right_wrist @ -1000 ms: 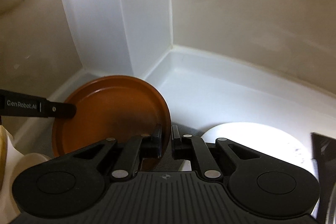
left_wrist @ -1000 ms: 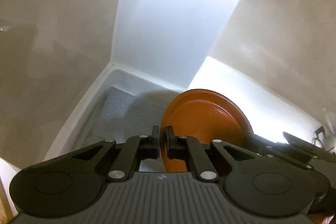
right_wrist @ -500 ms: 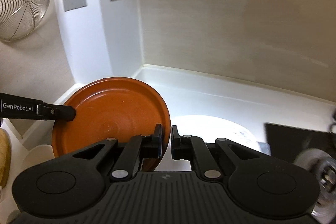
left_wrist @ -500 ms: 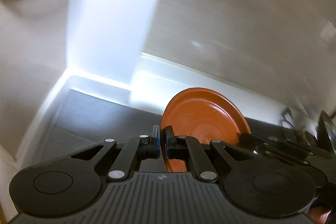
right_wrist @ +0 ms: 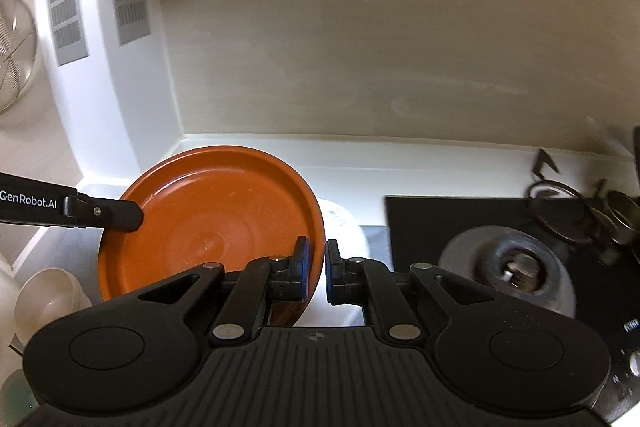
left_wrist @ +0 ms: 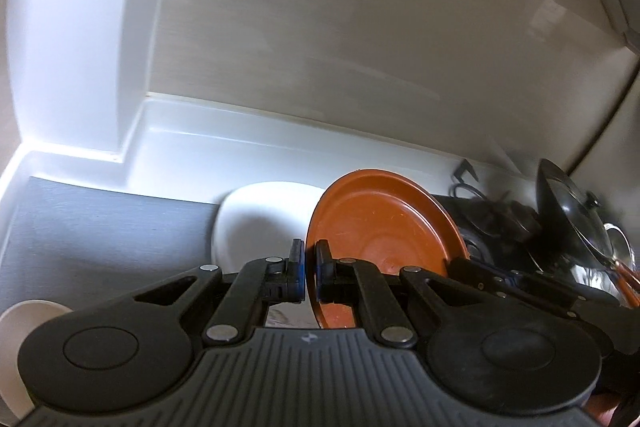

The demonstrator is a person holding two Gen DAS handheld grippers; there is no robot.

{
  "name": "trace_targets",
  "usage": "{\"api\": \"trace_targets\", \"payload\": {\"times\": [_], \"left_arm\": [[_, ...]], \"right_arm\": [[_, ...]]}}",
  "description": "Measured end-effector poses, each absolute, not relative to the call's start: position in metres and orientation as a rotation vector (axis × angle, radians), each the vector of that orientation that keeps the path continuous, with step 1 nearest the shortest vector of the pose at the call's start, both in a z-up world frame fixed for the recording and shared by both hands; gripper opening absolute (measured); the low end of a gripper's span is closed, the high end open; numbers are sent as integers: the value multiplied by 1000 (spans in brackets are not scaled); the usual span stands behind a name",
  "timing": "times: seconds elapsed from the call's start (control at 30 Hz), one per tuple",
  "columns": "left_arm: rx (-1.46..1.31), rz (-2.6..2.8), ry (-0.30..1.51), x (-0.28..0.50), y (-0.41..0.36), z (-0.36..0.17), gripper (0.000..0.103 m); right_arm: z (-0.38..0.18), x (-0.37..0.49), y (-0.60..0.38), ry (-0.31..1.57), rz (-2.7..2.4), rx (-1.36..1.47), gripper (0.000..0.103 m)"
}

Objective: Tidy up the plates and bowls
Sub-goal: 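Lift and carry the terracotta plate with the left gripper over the white plates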

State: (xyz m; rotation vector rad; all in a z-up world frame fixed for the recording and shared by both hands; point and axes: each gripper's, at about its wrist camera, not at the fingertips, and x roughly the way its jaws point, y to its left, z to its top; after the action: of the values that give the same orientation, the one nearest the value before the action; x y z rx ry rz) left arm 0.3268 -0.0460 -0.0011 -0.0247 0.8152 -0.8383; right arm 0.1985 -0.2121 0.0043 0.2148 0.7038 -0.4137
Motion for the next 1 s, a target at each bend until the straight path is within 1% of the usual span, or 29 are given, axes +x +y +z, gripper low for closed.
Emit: {"api": "trace_targets", "payload": {"times": [0.17, 1.0], "left_arm": [[-14, -857, 823, 317, -55, -3, 5], [20, -851, 851, 325, -72, -9, 5]], "right_arm": [[5, 181, -217, 703, -441, 225, 8], [-12, 191, -229, 725, -450, 260, 9]]}}
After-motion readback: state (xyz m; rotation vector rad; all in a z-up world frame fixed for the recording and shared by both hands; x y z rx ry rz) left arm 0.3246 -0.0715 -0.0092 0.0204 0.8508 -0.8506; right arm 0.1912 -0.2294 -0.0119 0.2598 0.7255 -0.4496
